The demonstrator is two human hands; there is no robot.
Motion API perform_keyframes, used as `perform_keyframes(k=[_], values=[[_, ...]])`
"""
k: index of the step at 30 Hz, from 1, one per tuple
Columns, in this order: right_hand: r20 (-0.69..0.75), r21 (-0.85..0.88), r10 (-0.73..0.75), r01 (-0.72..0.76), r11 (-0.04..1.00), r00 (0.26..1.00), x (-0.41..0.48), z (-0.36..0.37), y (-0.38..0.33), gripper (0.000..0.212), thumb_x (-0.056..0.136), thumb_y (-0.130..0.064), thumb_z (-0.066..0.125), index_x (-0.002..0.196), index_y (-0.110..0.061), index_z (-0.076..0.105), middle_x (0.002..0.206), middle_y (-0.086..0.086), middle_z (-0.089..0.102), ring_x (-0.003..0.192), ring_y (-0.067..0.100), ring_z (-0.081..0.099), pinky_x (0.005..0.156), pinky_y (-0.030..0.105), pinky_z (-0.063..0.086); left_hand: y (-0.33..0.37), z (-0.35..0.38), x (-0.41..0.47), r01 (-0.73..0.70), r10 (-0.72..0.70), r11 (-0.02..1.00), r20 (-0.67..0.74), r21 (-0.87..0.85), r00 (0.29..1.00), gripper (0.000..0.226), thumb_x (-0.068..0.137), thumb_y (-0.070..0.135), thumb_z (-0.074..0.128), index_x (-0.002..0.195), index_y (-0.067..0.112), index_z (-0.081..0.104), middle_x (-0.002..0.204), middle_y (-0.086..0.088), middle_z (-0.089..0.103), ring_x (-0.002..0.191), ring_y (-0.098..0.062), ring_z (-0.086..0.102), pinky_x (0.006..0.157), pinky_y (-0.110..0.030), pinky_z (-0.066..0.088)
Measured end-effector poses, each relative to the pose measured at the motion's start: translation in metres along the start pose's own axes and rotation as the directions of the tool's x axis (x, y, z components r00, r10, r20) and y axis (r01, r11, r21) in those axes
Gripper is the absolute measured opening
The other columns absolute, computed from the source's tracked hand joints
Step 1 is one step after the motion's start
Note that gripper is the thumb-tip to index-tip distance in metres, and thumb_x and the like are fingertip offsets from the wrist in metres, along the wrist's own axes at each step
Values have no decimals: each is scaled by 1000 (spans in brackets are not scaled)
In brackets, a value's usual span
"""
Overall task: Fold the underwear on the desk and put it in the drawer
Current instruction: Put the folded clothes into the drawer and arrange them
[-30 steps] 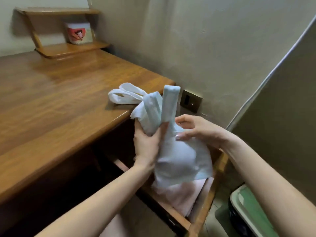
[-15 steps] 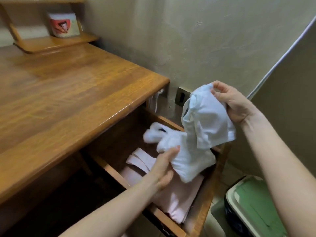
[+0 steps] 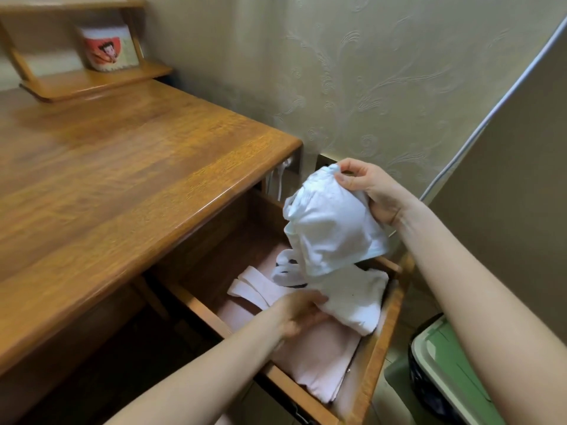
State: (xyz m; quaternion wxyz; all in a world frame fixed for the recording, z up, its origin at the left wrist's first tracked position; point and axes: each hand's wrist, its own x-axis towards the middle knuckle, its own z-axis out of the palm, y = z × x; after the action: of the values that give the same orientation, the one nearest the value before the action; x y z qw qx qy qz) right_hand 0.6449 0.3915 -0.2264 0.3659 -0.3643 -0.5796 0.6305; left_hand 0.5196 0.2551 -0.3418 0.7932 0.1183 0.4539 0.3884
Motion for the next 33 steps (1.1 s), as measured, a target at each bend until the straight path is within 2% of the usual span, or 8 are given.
perform_keyframes(k=[5, 8, 10, 13, 22, 26, 30, 33], values=[[19, -71, 34, -32, 997, 999, 7, -1, 4, 12, 86, -1, 59, 79, -11, 61, 69, -5, 68, 63, 8, 64, 60, 19, 53, 7, -10, 0, 73, 39, 630, -125, 773, 991, 26, 82, 12, 67, 105, 2, 59, 85, -12, 65, 61, -15, 60, 46, -24, 54], [45, -78, 55, -51, 996, 997, 11, -2, 7, 12, 87, 0, 58, 81, -10, 60, 69, -4, 68, 63, 8, 64, 61, 19, 53, 24, -21, 7, -79, 451, 330, -83, 941, 889, 6, 83, 16, 60, 82, 17, 54, 76, -4, 60, 68, -18, 59, 62, -36, 54], [113, -118, 101, -87, 989, 988, 13, -3, 8, 10, 87, -1, 59, 84, -10, 61, 72, -1, 68, 65, 10, 64, 63, 21, 53, 46, -27, 3, -283, 603, 607, -198, 743, 773, 13, 93, 24, 49, 86, 15, 56, 96, -8, 64, 90, -22, 62, 81, -35, 51], [211, -371, 230, -140, 918, 950, 18, 7, 17, 7, 86, -6, 64, 85, -12, 65, 79, 1, 66, 71, 12, 63, 67, 23, 51, 72, -27, -8, -305, 292, 940, 101, 155, 951, 65, 84, 68, 36, 118, 17, 57, 123, -13, 63, 113, -28, 59, 100, -47, 44], [96, -607, 518, -362, 707, 850, 16, 9, 37, 45, 81, -45, 67, 112, -12, 65, 105, 7, 70, 92, 17, 65, 76, 30, 54, 71, -37, 5, -375, 426, 893, -205, 247, 881, 45, 81, 30, 69, 121, 15, 56, 107, -12, 68, 95, -25, 67, 80, -40, 56], [42, -313, 545, -506, 803, 838, 12, 9, 47, 24, 89, -23, 63, 103, -5, 64, 91, 6, 71, 73, 11, 68, 63, 22, 55, 67, -35, 9, -445, 454, 891, -157, 90, 877, 25, 91, 15, 58, 115, 10, 61, 104, -10, 70, 85, -19, 69, 70, -32, 58], [72, 141, 498, -503, 853, 864, 19, 19, 59, 31, 92, -17, 57, 120, -5, 58, 102, 11, 69, 92, 21, 65, 87, 34, 52, 74, -27, 11, -398, 384, 916, -174, -55, 907, 15, 95, 11, 51, 99, 7, 64, 74, -8, 73, 62, -15, 69, 52, -23, 55], [-113, -166, 334, -349, 922, 936, 21, 31, 56, 28, 87, -15, 66, 113, -7, 63, 95, 9, 66, 77, 16, 63, 68, 25, 52, 83, -32, 18, -460, 431, 888, -361, 6, 827, 26, 92, 23, 58, 109, 4, 64, 107, -17, 70, 89, -26, 68, 79, -36, 56]])
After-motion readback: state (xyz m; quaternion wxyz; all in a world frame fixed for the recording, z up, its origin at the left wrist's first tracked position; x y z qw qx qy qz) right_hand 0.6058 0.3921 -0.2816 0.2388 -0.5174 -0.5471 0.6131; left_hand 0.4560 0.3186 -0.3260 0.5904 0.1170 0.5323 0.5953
